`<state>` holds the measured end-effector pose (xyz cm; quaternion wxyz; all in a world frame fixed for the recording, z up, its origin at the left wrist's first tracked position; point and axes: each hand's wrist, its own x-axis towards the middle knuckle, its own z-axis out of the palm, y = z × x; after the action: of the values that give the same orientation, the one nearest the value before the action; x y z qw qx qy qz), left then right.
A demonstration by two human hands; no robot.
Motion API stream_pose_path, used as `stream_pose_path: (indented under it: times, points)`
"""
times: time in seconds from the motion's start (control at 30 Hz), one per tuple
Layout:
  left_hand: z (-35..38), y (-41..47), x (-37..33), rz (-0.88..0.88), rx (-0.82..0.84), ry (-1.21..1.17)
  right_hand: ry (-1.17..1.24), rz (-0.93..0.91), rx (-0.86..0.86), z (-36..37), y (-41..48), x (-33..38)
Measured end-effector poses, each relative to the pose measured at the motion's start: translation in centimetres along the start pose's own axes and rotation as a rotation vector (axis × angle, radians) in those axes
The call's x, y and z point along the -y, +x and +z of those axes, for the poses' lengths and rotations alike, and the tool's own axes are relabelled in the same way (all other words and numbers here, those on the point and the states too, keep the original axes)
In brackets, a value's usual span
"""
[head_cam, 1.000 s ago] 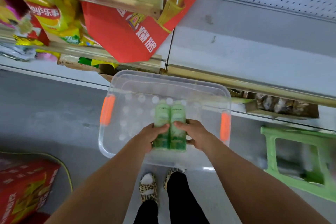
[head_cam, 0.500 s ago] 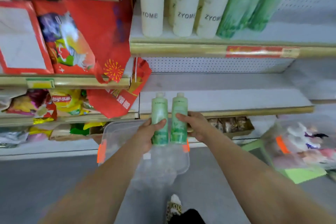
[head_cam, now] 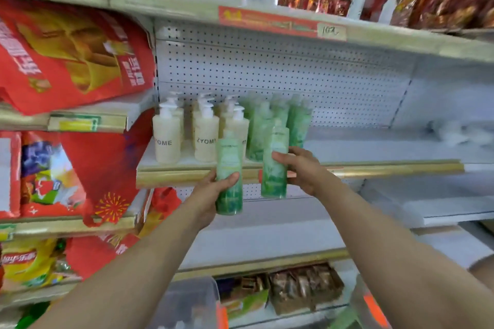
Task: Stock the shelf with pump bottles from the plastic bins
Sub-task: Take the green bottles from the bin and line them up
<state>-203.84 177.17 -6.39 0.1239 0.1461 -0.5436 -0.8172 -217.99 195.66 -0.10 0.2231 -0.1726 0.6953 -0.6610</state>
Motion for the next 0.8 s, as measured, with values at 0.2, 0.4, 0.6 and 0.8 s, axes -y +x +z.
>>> stream_pose_path:
  times: [0.2,0.4,0.6,0.8]
  points:
    - [6.4,4.7,0.4,0.065,0.015,0.003,0.012,-0.114,-0.011,-6.9,7.0,3.2]
    - [9.9,7.7,1.0,0.142,-0.043,-0.019,-0.013,-0.174,0.058,-9.9,13.9,2.2]
    - [12.0,9.3,1.4,0.205,-0.101,-0.040,-0.058,-0.172,0.182,-10.0,18.1,-0.1]
    - [12.6,9.9,1.4,0.216,-0.113,-0.004,-0.080,-0.190,0.269,-9.0,19.3,-1.1]
